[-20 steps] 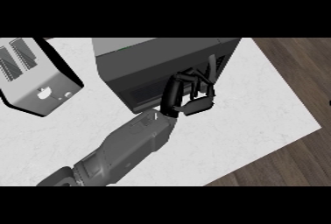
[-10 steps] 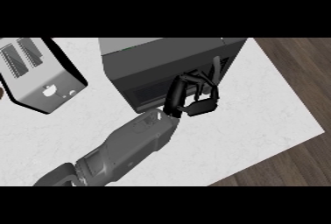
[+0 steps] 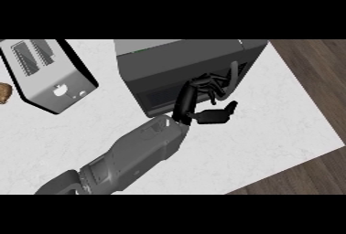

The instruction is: Pick up the milk, place it into the microwave and close the microwave

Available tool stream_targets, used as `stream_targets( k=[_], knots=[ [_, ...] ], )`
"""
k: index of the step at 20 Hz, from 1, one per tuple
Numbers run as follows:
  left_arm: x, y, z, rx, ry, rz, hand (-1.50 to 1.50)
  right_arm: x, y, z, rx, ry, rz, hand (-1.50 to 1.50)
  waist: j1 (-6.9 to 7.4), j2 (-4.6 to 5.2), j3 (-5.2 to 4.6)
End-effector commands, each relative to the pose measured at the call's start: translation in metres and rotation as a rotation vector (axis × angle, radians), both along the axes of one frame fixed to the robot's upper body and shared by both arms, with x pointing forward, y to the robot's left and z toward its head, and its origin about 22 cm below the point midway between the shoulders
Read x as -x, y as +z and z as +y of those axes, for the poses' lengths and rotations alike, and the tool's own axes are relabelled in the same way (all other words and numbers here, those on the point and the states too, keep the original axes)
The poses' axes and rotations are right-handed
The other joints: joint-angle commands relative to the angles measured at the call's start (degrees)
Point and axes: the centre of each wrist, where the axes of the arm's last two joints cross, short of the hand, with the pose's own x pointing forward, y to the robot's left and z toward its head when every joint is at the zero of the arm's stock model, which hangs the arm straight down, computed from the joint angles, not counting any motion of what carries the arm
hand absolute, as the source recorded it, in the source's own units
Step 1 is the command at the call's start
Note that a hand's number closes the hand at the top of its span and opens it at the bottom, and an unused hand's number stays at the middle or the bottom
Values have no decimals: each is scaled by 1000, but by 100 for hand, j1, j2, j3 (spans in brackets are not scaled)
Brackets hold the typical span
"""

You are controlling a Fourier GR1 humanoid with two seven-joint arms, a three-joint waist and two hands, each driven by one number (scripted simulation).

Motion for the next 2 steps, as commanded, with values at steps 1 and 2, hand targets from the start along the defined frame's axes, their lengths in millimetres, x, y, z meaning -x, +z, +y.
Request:
stream_targets(
  k=[1, 2],
  knots=[
    [-13, -32, 35, -34, 241, 132, -150, 5, 4, -3, 16, -10, 10, -150, 166, 31, -8],
    [-12, -36, 37, -43, 232, 148, -150, 7, 3, -1, 10, -2, 10, -150, 144, 44, -3]
  ],
)
